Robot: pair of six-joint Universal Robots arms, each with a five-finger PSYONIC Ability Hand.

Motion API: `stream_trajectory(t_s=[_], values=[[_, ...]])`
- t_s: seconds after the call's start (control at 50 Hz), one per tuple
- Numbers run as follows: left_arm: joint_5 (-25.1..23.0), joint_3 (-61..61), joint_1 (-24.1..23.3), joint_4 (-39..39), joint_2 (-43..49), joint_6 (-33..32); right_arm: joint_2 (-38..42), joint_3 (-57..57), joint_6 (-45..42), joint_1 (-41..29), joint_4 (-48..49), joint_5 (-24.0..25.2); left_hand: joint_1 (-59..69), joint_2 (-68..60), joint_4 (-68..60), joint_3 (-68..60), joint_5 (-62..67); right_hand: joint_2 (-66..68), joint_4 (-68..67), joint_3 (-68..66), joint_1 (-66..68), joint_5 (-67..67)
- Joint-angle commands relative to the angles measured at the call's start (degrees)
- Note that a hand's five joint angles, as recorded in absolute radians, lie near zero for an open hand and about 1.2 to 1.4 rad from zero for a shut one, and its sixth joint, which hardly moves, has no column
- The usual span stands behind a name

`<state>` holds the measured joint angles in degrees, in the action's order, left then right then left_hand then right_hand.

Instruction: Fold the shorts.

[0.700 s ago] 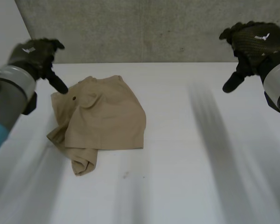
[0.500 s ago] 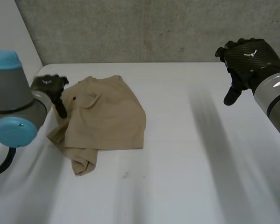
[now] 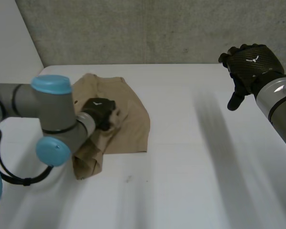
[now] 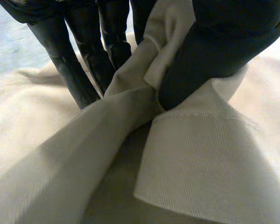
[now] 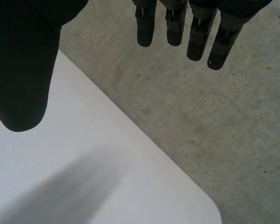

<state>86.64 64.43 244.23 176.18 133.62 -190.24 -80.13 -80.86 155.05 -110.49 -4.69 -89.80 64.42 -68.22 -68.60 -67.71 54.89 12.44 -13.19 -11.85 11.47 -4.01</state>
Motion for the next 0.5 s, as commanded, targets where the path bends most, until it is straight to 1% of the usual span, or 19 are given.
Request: stream_trajectory(t_s=[0.02,0.06,0.08,0.14,0.16,0.22,0.24,0.28,0.32,0.38,0.4,0.42,0.44,0.46,0.5], values=[[-2.6,6.3,-10.7,-3.0,-8.4,5.7,-0.8,-0.1,-1.2,0.5,0.8,-0.2,15.6,-11.8,-11.4,-12.3,15.1,-2.4,3.2,1.8,-1.5,4.0],[-4.6,9.0,-12.8,-4.3,-10.9,6.0,-1.3,-0.1,-1.2,0.6,0.8,-0.1,15.6,-11.8,-11.4,-12.3,15.1,-2.4,3.2,1.8,-1.5,4.0],[-7.0,11.7,-14.9,-5.5,-13.5,5.9,-1.5,-0.1,-1.3,0.6,0.7,-0.1,15.6,-11.8,-11.4,-12.3,15.1,-2.4,3.2,1.8,-1.5,4.0],[-10.6,15.8,-17.4,-7.4,-18.2,5.3,-2.2,-0.1,-1.3,0.6,0.8,0.1,15.6,-11.8,-11.4,-12.3,15.1,-2.4,3.2,1.8,-1.5,4.0],[-12.9,18.6,-18.2,-8.8,-21.3,4.8,-2.5,-0.1,-1.3,0.6,0.8,0.1,15.6,-11.8,-11.4,-12.3,15.1,-2.4,3.2,1.8,-1.5,4.0],[-16.7,22.9,-18.3,-10.9,-25.9,3.4,-3.1,0.0,-1.2,0.6,0.8,0.2,15.6,-11.8,-11.4,-12.3,15.1,-2.4,3.2,1.8,-1.5,4.0],[-19.0,25.4,-18.3,-11.9,-28.4,1.7,-3.2,0.1,-1.2,0.6,0.8,0.2,15.6,-11.8,-11.4,-12.3,15.1,-2.4,3.2,1.8,-1.5,4.0],[-21.3,27.5,-17.9,-13.0,-30.4,-0.5,-3.2,0.2,-1.2,0.6,0.9,0.2,15.6,-11.8,-11.4,-12.3,15.1,-2.4,3.2,1.8,-1.5,4.0],[-23.0,30.3,-17.3,-13.9,-32.5,-4.0,-3.2,0.3,-1.2,0.5,0.8,0.2,15.6,-11.8,-11.4,-12.3,15.1,-2.4,3.2,1.8,-1.5,4.0],[-23.2,32.1,-16.0,-14.0,-33.7,-7.0,-3.1,0.3,-1.2,0.2,0.8,0.3,15.6,-11.8,-11.4,-12.3,15.1,-2.4,3.2,1.8,-1.5,4.0],[-22.8,32.6,-14.5,-13.9,-33.8,-8.7,-3.0,0.3,-1.2,0.1,0.8,0.2,-11.5,15.3,15.7,14.8,-12.0,-2.4,3.2,1.8,-1.5,4.0],[-22.5,32.6,-13.5,-13.9,-33.9,-9.4,-2.9,0.3,-1.2,0.0,0.8,0.2,-25.3,29.1,29.5,28.6,-25.8,-2.4,3.2,1.8,-1.5,4.0],[-22.0,32.6,-12.5,-13.9,-33.9,-9.8,-2.8,0.2,-1.2,-0.1,0.8,0.3,-34.3,38.1,38.4,37.6,-34.7,-2.4,3.2,1.8,-1.5,4.0],[-20.5,32.4,-10.2,-13.7,-34.1,-10.2,-2.7,0.2,-1.2,-0.2,0.8,0.2,-37.2,41.0,41.4,40.5,-37.7,-2.4,3.2,1.8,-1.5,4.0],[-18.5,32.0,-8.3,-13.4,-34.1,-9.9,-2.7,0.1,-1.2,-0.2,0.8,0.2,-38.6,42.4,42.7,41.8,-39.0,-2.4,3.2,1.8,-1.5,4.0]])
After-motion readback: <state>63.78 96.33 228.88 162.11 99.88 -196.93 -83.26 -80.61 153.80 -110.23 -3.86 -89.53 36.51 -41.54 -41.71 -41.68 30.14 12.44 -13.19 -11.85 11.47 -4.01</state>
